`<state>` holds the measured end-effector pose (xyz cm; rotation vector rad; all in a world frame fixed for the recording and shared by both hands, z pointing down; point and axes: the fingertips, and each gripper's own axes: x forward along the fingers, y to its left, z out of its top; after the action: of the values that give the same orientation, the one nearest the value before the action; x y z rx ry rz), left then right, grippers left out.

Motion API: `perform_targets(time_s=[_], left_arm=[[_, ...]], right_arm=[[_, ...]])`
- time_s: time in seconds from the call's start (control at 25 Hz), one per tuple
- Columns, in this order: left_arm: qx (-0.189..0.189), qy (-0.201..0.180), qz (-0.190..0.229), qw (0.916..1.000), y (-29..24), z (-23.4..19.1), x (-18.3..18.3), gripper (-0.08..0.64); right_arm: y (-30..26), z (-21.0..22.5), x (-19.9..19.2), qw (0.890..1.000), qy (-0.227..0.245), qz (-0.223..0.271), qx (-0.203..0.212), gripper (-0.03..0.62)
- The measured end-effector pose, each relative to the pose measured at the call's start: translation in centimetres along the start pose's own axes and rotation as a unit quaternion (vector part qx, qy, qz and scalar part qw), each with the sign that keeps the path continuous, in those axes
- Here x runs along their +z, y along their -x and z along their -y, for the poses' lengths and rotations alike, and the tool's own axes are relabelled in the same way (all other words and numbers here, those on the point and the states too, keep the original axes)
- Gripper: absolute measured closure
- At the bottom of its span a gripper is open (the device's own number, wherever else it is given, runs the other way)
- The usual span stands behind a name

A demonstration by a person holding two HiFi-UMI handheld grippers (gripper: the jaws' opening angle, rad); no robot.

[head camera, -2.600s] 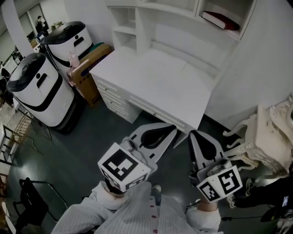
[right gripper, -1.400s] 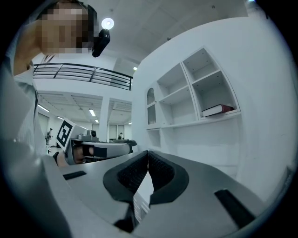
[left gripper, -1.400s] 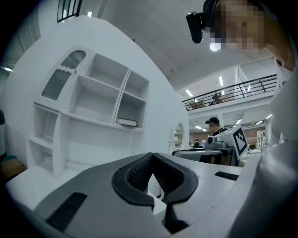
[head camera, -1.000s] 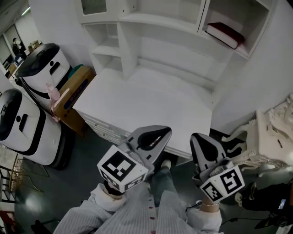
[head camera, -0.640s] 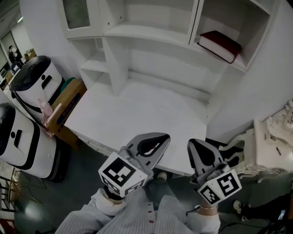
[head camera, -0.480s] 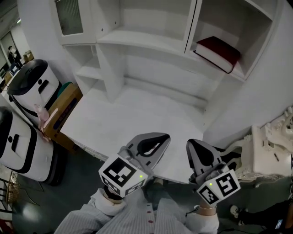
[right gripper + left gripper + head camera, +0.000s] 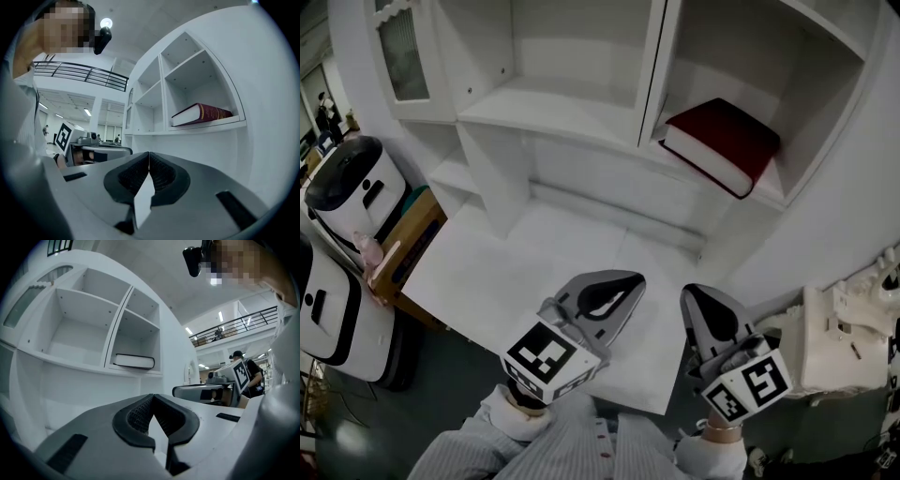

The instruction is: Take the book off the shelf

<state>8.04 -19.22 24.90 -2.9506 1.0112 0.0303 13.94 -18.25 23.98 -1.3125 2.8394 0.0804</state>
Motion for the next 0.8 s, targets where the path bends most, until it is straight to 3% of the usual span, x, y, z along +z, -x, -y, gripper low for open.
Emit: perform_targets(time_s=[0.36, 0.8], left_arm=[[0.011, -0.031, -0.002, 0.9994, -4.7, -1.9, 1.6, 0.549], [-0.026, -0.055, 0.0, 0.9981, -8.1, -3.3, 2.5, 0.549]], right_arm=[[-1.6, 4.8, 1.0, 1.0, 0.015, 0.001, 0.006, 0.578], [-3.2, 7.5, 1.3, 0.999, 0.024, -0.002, -0.025, 0.577]])
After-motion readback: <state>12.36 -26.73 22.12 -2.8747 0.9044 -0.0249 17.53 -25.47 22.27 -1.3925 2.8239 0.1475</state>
